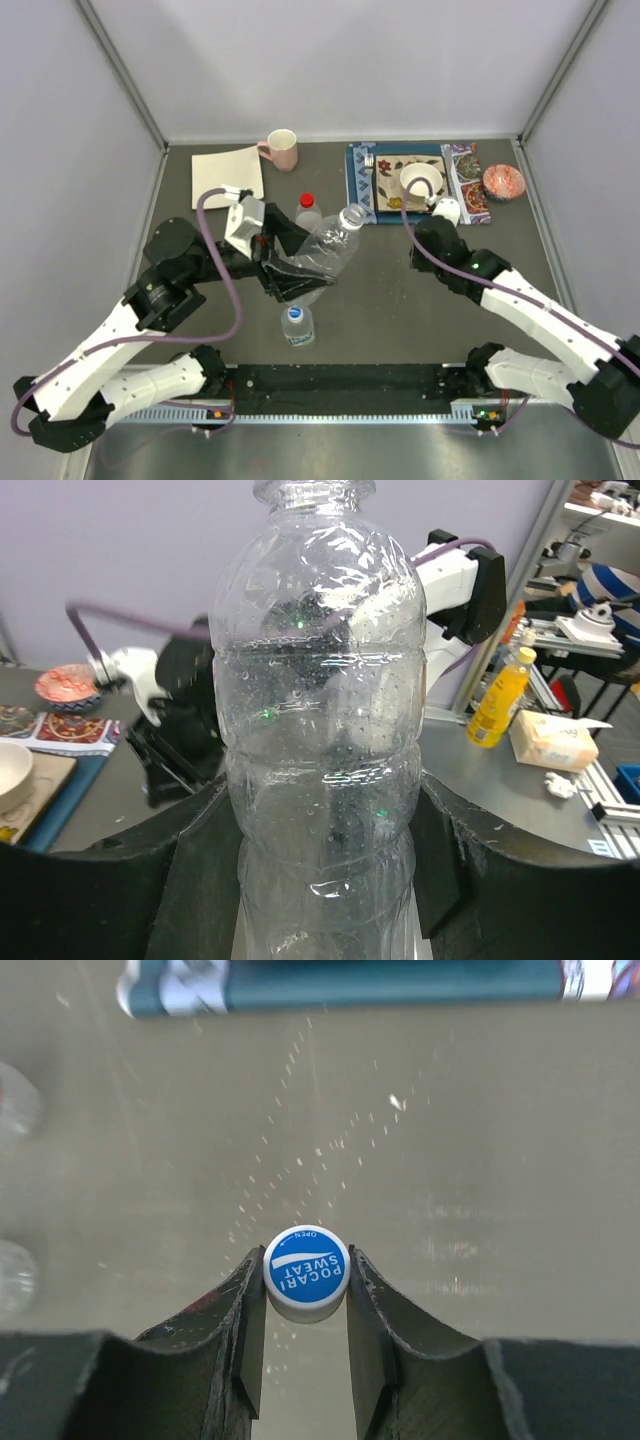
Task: Unscrew the bottle caps
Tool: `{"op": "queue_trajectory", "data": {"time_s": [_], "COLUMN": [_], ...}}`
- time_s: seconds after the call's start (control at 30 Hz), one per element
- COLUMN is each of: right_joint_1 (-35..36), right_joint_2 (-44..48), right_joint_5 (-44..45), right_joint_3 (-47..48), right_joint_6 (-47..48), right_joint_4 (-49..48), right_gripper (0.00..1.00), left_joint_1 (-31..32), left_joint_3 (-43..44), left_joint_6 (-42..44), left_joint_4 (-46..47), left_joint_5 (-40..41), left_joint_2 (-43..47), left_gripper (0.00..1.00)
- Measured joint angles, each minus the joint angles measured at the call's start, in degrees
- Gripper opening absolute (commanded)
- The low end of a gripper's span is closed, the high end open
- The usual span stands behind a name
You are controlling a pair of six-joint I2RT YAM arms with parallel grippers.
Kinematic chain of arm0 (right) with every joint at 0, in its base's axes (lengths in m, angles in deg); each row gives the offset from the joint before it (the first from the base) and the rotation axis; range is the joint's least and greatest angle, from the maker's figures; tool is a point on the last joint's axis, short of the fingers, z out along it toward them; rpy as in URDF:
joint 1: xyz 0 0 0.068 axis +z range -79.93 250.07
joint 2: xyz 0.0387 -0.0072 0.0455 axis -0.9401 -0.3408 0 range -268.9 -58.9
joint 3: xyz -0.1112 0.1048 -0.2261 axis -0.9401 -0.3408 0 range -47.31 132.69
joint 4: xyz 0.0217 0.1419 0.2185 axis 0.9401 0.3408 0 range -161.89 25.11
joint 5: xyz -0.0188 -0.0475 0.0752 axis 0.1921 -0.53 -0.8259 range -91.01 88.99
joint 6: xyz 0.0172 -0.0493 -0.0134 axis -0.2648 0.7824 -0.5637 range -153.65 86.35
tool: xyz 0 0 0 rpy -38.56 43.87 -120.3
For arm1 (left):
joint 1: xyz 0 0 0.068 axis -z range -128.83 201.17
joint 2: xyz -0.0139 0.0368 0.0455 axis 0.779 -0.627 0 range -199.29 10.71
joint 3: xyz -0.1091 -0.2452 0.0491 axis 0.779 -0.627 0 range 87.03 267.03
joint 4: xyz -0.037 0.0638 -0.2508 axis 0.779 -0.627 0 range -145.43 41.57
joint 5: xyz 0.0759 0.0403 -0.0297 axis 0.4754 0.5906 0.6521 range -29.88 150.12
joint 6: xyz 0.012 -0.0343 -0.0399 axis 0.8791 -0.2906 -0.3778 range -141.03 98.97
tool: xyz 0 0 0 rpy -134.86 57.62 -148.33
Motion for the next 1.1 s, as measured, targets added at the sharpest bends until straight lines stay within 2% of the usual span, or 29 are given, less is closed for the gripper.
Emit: {"op": "queue_trajectory", "data": {"time_s": [0.27, 0.5, 0.87, 1.1], "right_joint_1": [-0.15, -0.24, -0.24, -0.26], "right_joint_2": [-10.29, -19.47, -26.53, -26.71], "right_joint_5": [-3.45, -6.08, -7.10, -7.32], "right_joint_3": [-6.08, -8.96, -8.90, -8.85], "right_joint_6": [-4.57, -6.16, -6.12, -6.05], "right_joint_4": [-4.72, -11.30, -15.74, -15.98], "right_gripper": [0.00, 0.00, 0.00, 0.19], "left_joint_1": [0.02, 0.00, 0.00, 0.02], "left_joint_3": [-2.78, -4.57, -4.98, -5.09], "left_joint_6": [2.03, 2.80, 2.91, 2.93], "left_joint_4": [-2.84, -4.63, -5.03, -5.09], "left_joint_5": [5.18, 7.41, 8.76, 8.81], "left_joint_2": [5.49, 6.23, 6.36, 6.34], "left_gripper": [0.49, 0.49, 0.50, 0.50]}}
